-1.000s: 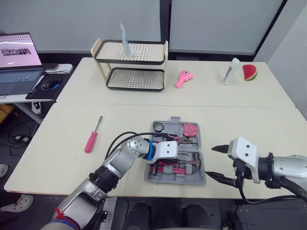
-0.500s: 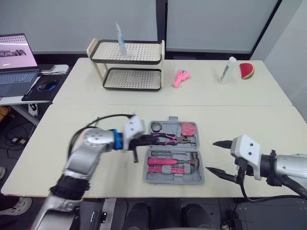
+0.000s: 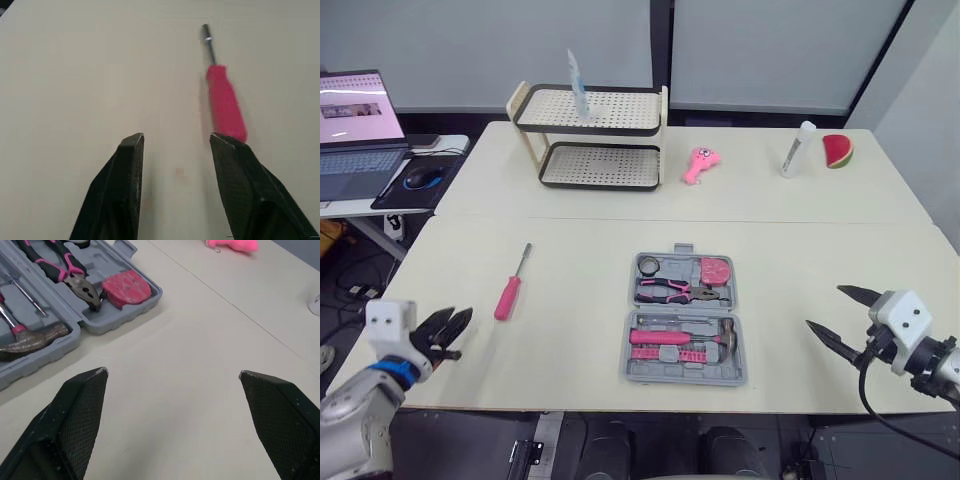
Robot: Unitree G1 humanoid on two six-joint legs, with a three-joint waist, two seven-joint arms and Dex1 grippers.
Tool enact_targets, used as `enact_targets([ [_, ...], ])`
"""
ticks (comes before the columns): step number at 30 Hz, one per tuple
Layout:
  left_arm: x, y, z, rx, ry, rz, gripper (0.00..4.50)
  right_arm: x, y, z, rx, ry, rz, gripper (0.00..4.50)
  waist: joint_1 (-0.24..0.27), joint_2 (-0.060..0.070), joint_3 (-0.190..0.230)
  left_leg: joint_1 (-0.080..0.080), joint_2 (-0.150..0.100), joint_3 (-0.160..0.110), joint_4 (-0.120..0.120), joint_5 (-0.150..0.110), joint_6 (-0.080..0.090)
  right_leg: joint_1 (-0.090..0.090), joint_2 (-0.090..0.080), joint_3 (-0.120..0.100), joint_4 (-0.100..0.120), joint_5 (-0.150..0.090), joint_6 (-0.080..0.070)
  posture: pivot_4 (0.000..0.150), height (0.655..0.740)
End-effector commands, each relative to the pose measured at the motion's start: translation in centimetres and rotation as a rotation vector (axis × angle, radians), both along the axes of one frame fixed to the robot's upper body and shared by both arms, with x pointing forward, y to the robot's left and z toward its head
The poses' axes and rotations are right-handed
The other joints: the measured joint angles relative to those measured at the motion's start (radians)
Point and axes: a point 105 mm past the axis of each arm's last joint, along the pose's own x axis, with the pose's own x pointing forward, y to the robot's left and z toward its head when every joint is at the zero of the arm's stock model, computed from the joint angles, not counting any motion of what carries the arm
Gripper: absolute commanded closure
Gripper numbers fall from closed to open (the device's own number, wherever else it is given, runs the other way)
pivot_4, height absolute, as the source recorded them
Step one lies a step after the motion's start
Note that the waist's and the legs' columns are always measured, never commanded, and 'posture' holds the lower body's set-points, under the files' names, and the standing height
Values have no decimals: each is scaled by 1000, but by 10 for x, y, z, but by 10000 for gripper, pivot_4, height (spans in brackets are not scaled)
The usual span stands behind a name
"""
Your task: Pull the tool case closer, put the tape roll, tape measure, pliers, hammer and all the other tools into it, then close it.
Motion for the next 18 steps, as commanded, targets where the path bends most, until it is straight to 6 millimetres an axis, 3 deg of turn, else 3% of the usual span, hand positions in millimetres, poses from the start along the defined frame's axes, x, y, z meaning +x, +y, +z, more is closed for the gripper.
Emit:
enact_targets([
  [1, -10, 9, 1, -5, -27, 57, 13911, -7, -10, -1, 11, -14, -32, 0, 0, 0, 0, 0, 0, 0, 0, 0, 0, 0, -1, 0, 0, 0, 0, 1500, 7356],
  [5, -18, 8, -9, -12, -11, 68, 1093, -11, -10, -9, 14, 13, -33, 0, -5, 0, -2, 2, 0, 2, -2, 0, 0, 1, -3, 0, 0, 0, 0, 1500, 7356],
  [11, -23, 9, -10, 3, -3, 55, 486, -5, -2, -7, 13, 16, -6, 0, -9, 1, -4, 12, 1, 5, -9, 0, 0, 7, -3, 1, -5, 0, 0, 1500, 7356],
  [16, -21, 10, -6, 15, -7, 39, 486, 6, 30, 13, 51, 12, 120, 0, -11, 1, -4, 12, 1, 4, -10, 0, 0, 7, -3, 1, -6, 0, 0, 1500, 7356],
  [18, -21, 10, -3, 16, -9, 35, 486, 11, 54, 25, 65, 14, 225, 0, -12, 2, -4, 12, 1, 4, -10, 0, 0, 7, -3, 1, -6, 0, 0, 1500, 7356],
])
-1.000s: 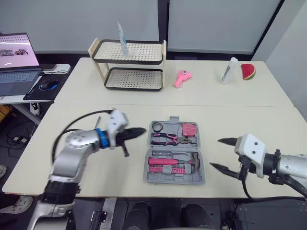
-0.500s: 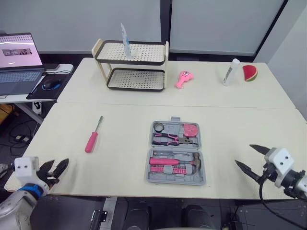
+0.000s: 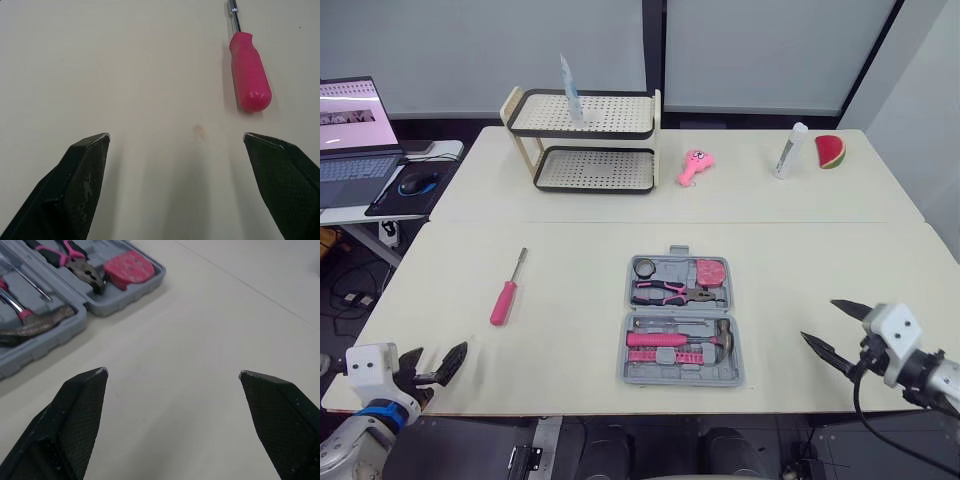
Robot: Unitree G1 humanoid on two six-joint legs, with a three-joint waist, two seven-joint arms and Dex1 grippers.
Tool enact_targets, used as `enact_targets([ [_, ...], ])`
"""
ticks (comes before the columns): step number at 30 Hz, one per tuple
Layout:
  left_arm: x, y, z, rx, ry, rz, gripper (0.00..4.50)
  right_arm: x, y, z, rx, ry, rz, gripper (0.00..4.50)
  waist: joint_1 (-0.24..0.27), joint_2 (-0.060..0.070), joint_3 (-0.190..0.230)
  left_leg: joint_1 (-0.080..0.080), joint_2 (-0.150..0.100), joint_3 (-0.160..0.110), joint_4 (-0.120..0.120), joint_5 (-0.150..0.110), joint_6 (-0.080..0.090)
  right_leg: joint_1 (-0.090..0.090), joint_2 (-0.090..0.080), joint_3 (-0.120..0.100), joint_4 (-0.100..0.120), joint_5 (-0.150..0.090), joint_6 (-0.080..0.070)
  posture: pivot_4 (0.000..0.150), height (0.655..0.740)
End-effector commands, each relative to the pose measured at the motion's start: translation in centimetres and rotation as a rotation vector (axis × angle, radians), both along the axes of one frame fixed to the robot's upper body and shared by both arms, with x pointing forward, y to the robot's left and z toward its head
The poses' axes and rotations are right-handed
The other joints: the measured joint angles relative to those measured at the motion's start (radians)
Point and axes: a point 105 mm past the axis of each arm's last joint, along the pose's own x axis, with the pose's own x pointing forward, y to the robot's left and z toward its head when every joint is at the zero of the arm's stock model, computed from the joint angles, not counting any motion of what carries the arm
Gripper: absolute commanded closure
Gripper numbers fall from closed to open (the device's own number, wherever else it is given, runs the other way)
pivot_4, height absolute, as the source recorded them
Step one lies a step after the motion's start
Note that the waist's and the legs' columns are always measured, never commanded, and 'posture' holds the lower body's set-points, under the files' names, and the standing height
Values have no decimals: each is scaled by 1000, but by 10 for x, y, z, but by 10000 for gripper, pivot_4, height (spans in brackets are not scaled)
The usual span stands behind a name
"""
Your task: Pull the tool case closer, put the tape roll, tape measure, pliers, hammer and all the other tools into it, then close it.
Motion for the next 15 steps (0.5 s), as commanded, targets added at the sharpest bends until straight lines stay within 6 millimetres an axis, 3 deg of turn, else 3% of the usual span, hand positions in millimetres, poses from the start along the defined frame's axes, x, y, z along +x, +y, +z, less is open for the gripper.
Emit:
enact_targets([
  [1, 1, 4, 11, 24, -25, -8, 486, 5, 39, 27, 30, -23, 174, 0, -2, 0, 0, 0, 0, 0, 0, 0, 0, 0, 0, 0, 0, 0, 0, 1500, 7356],
  [4, -1, 3, 16, 30, -26, -23, 486, 11, 79, 51, 55, -17, 351, 0, -10, 0, 0, 0, 0, -1, 0, 0, 0, 0, 0, 0, 0, 0, 0, 1500, 7356],
  [6, -2, 1, 20, 37, -23, -40, 486, 13, 94, 60, 37, 3, 438, 0, -15, 0, 0, -1, 0, -1, 0, 0, 0, 0, 0, 0, -1, 0, 0, 1500, 7356],
  [11, 1, -11, 38, 45, -35, -92, 486, 15, 106, 64, -2, 44, 529, 0, -8, -2, -1, -3, -1, -5, -1, 0, 0, -1, -2, -1, -4, 0, 0, 1500, 7356],
  [15, 21, -33, 55, 27, -41, -145, 486, 14, 112, 61, -7, 61, 560, 0, 2, -2, -1, -3, -2, -5, 0, 0, 0, -1, -4, -2, -3, 0, 0, 1500, 7356],
])
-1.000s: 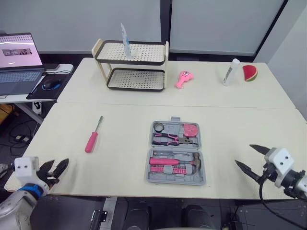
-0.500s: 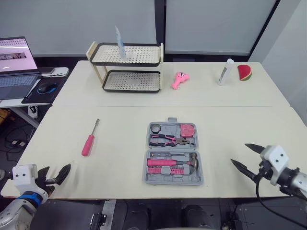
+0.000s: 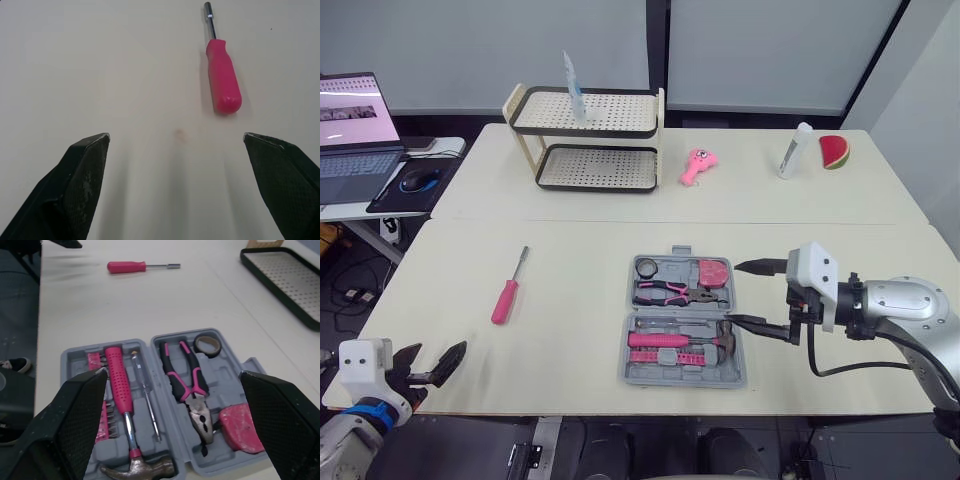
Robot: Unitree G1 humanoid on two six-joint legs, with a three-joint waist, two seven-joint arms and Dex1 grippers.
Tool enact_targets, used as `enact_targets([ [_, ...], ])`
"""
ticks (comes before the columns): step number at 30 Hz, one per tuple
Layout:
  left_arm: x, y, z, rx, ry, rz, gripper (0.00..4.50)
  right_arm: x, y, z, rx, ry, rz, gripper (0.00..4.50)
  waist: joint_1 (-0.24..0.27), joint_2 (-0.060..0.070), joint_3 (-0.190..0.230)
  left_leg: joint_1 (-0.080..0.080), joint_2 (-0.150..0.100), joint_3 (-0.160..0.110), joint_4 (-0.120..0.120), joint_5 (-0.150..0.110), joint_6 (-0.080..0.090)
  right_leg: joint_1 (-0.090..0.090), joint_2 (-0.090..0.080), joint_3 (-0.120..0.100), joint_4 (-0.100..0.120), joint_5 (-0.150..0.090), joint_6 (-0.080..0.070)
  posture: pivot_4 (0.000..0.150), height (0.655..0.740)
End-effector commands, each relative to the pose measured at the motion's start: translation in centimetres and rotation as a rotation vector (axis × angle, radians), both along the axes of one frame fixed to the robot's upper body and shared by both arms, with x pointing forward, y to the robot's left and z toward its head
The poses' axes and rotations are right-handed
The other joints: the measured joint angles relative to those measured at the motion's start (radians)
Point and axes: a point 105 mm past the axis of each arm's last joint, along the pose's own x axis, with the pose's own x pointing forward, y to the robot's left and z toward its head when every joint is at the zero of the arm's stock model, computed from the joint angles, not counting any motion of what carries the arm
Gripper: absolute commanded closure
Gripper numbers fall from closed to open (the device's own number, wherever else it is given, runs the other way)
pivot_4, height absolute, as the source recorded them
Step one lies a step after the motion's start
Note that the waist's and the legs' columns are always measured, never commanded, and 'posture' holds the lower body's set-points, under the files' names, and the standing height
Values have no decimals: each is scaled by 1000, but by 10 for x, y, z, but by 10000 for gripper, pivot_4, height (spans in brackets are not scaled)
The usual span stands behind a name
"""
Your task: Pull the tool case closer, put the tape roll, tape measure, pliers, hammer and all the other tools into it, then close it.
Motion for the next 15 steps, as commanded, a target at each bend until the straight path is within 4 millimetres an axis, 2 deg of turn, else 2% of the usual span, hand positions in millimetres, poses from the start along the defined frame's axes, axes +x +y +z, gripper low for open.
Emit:
enact_targets([
  [1, 24, -16, 27, 19, -42, -42, 486, -2, 6, 5, -4, -20, 38, 0, 5, 0, 0, 0, 0, 0, 0, 0, 0, 0, 0, 0, 0, 0, 0, 1500, 7356],
  [6, 56, -22, 28, 39, 19, -1, 486, -4, 10, -2, -9, -9, 38, 0, 3, 0, 0, 1, 0, 1, 0, 0, 0, 0, 1, 0, 1, 0, 0, 1500, 7356],
  [11, 85, -24, 22, 101, 102, 21, 486, -6, 9, -9, -17, -4, 16, 0, 3, 0, 0, 1, 0, 1, 0, 0, 0, -1, 3, -1, 1, 0, 0, 1500, 7356],
  [15, 101, -28, 10, 105, 166, 26, 486, -8, 8, -13, -20, -1, 5, 0, 0, 0, 0, 1, 1, 2, 0, 0, 0, -2, 4, -1, 1, 0, 0, 1500, 7356],
])
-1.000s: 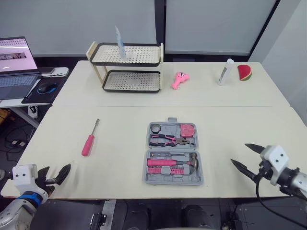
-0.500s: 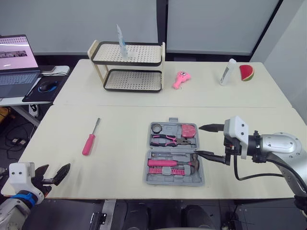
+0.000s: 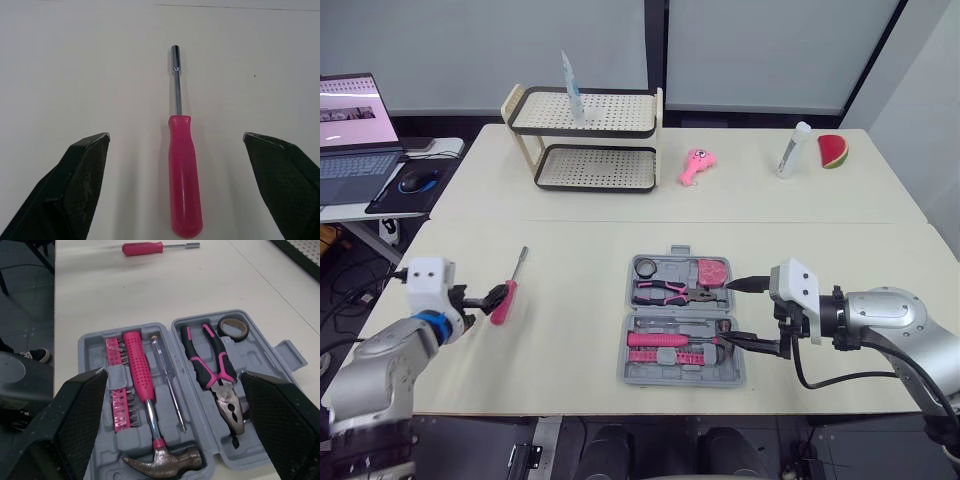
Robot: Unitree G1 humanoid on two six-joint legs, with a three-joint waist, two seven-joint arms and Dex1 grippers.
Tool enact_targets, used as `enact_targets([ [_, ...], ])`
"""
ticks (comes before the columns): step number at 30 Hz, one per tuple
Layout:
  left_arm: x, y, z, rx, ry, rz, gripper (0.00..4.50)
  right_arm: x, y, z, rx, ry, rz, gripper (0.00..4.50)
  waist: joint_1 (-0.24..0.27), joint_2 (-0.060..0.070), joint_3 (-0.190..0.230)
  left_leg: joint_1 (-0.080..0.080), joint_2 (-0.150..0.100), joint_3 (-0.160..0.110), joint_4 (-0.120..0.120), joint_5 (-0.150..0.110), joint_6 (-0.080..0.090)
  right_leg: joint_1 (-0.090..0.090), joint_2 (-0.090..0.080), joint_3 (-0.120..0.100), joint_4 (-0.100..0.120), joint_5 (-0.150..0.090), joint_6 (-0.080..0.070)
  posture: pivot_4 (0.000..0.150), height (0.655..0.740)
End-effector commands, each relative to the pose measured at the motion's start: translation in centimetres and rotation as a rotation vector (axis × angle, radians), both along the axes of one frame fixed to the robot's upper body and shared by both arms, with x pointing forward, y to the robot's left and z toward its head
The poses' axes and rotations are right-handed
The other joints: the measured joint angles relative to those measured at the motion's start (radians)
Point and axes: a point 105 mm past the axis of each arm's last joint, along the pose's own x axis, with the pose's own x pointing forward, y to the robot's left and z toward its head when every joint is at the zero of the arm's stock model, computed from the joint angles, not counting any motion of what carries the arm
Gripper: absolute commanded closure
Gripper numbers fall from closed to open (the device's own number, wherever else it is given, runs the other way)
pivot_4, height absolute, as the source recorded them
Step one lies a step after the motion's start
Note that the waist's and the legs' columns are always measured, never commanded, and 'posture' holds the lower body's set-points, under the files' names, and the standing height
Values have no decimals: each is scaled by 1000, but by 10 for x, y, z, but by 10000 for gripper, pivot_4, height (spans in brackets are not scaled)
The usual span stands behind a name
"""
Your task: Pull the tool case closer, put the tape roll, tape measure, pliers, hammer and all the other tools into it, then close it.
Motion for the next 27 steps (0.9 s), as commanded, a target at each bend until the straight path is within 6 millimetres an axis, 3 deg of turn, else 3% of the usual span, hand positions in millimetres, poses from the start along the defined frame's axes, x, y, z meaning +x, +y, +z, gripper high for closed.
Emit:
enact_targets([
  [1, 8, 2, -9, 33, 55, 11, 486, -3, 3, 9, 6, -55, 14, 0, -3, 0, 0, 0, 0, 0, 0, 0, 0, 0, 0, 0, 0, 0, 0, 1500, 7356],
  [11, 34, -7, -29, 61, 105, -17, 486, -5, 3, 10, -4, -53, 11, 0, -7, 0, 0, -1, 0, 0, 0, 0, 0, -1, 0, 0, 0, 0, 0, 1500, 7356],
  [15, 39, -10, -37, 55, 121, -23, 8790, -7, 4, 12, -7, -54, 11, 0, -7, 0, 0, -1, 0, 0, 0, 0, 0, -1, 0, 0, 0, 0, 0, 1500, 7356],
  [24, 39, -13, -52, 43, 156, -26, 36600, -8, 4, 15, -14, -57, 3, 0, -7, 0, 0, -1, 0, 0, 1, 0, 0, -1, 0, 0, 1, 0, 0, 1500, 7356],
  [25, 39, -12, -53, 45, 157, -27, 38895, -8, 4, 15, -15, -57, 1, 0, -7, 1, 0, -1, 0, 0, 1, 0, 0, -1, 0, 0, 1, 0, 0, 1500, 7356],
  [27, 37, -10, -54, 47, 157, -26, 38767, -8, 3, 16, -17, -58, -4, 0, -7, 1, -1, 0, -1, 0, 1, 0, 0, 0, 0, 0, 1, 0, 0, 1500, 7356],
])
